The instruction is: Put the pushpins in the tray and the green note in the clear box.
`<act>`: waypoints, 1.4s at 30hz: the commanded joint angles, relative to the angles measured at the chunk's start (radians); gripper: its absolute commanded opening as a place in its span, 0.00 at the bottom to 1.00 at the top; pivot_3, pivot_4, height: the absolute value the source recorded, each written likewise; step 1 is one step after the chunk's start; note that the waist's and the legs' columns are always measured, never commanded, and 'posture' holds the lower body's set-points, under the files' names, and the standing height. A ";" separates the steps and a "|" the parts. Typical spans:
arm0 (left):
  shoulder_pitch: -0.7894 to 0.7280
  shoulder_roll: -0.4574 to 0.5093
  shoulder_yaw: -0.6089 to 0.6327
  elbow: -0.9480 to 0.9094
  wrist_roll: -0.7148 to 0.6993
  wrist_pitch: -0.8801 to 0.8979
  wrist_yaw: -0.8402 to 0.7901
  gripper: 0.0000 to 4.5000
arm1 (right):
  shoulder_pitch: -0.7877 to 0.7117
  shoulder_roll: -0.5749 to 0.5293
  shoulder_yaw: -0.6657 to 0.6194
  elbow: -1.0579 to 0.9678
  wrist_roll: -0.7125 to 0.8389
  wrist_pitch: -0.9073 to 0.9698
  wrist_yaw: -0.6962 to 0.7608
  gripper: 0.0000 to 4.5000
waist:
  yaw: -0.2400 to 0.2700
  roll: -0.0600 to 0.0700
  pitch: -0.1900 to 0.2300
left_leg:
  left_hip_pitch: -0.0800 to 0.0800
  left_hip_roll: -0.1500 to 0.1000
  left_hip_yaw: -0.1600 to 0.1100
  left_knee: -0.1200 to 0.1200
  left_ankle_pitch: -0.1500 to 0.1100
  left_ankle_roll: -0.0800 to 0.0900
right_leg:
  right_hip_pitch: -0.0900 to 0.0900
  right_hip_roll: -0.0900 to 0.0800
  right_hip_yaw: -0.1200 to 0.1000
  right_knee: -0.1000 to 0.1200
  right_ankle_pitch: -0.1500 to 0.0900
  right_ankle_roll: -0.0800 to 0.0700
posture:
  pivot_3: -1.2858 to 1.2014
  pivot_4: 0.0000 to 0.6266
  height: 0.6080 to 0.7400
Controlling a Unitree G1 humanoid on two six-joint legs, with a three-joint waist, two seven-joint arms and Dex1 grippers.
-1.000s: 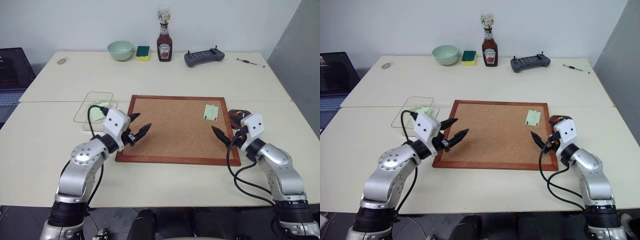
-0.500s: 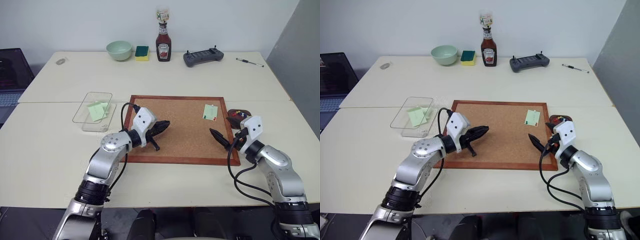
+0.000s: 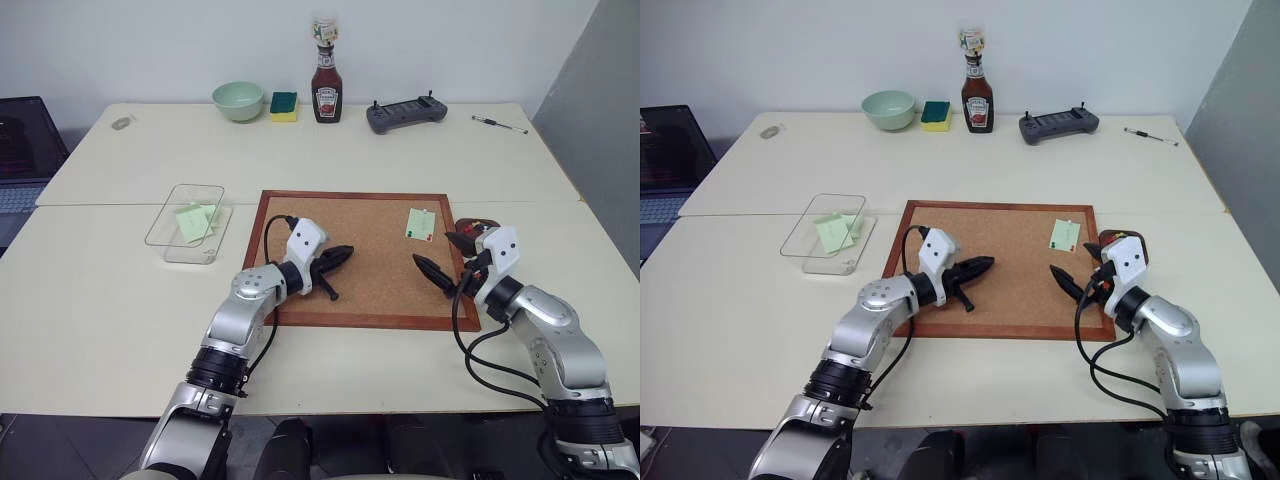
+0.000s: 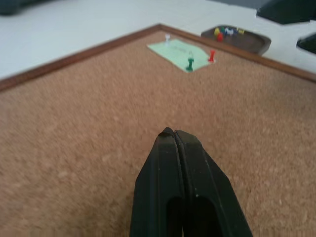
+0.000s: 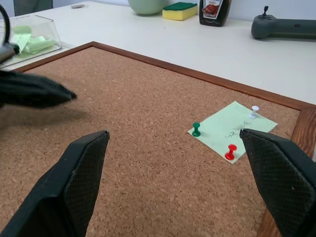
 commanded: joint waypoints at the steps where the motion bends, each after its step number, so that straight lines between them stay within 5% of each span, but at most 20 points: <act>1: 0.003 -0.010 -0.030 0.031 0.035 -0.045 -0.012 0.00 | -0.080 -0.005 0.011 0.030 -0.026 0.037 -0.032 1.00 | 0.000 0.000 0.000 | 0.000 0.000 0.000 0.000 0.000 0.000 | 0.000 0.000 0.000 0.000 0.000 0.000 | 0.52 0.24 1.00; 13: 0.024 -0.016 -0.038 0.044 0.071 -0.064 -0.025 0.00 | -0.501 0.040 0.080 0.638 -0.183 -0.104 -0.054 1.00 | -0.005 0.002 -0.001 | 0.001 0.000 0.000 0.000 0.000 0.000 | 0.001 0.000 0.000 0.000 0.000 0.000 | 0.52 0.24 1.00; 24: 0.038 -0.022 -0.041 0.020 0.085 -0.058 -0.025 0.00 | -0.654 0.053 0.070 0.990 -0.240 -0.267 -0.058 1.00 | -0.010 0.002 -0.001 | 0.001 -0.001 0.001 0.000 0.000 0.000 | 0.001 -0.001 0.000 0.000 0.000 0.000 | 0.52 0.24 1.00; 42: 0.039 -0.031 -0.035 0.014 0.088 -0.061 -0.021 0.00 | -0.680 0.060 0.058 1.098 -0.250 -0.321 -0.080 0.18 | -0.016 0.003 -0.002 | 0.001 -0.001 0.000 0.000 0.000 0.000 | 0.001 -0.001 0.000 0.000 0.000 0.000 | 0.52 0.24 1.00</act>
